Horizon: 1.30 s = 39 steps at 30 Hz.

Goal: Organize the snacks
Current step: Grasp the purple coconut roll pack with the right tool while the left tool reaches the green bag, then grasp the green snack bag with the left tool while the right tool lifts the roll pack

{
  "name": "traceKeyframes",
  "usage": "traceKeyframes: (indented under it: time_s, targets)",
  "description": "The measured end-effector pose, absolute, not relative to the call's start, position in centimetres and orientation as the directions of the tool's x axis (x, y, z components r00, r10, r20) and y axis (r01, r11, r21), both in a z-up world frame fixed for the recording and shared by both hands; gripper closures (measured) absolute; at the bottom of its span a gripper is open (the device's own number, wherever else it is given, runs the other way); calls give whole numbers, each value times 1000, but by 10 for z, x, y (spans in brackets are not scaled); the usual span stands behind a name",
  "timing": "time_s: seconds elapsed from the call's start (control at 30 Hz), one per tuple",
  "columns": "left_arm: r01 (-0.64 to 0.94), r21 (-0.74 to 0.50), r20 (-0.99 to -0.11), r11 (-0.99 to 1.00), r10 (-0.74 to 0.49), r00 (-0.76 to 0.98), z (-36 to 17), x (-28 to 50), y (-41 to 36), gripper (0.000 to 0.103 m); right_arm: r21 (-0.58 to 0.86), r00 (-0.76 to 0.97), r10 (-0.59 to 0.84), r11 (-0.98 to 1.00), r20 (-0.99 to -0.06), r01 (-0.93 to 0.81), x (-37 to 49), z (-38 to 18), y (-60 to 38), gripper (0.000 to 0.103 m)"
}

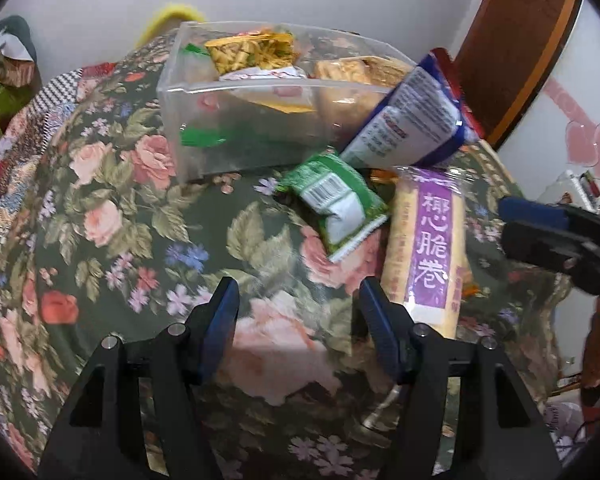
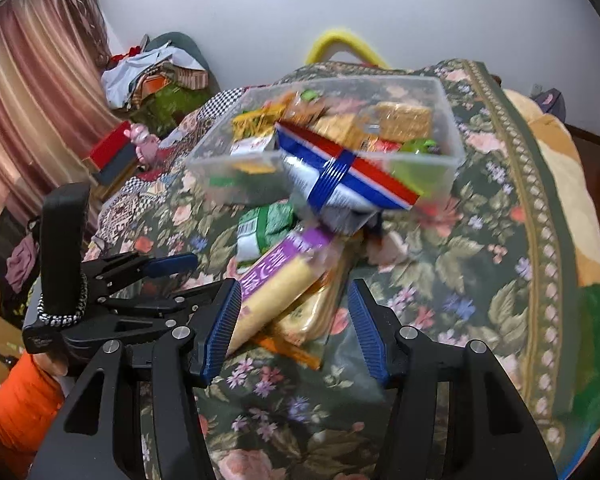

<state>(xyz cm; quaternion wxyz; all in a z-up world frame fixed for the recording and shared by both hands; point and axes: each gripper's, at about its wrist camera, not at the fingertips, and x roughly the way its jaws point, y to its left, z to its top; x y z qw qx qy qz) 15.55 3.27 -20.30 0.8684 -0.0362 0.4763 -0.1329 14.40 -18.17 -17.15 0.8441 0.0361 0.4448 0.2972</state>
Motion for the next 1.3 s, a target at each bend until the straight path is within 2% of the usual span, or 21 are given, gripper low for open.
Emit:
traceKeyframes:
  time_s: [0.23,0.43,0.7,0.97,1.3]
  targets:
    - [282,-191,-791,940,-317,523,-193,135,-1,41,321,424,519,831,-742,-455,144,-178,-180,51]
    - [312,-200,-784,929,-343,518,-191,130,-21,41,300,435,492,847,-754,-438,141,-182,-179,41]
    - [259,-198,-785,946,-311,537,-186,131,0,41,296,422,467,863,-777,-410,147,-198,-183,41]
    - [178,-210,-778,961,-274,565,-178,158,18,41,235,434,439,863,-787,-448,141,-201,-199,64]
    - [105,-210,-809,972,-233,539,-192,220,4,39,218,446,400,888,-801,-405,150,-205,-225,64]
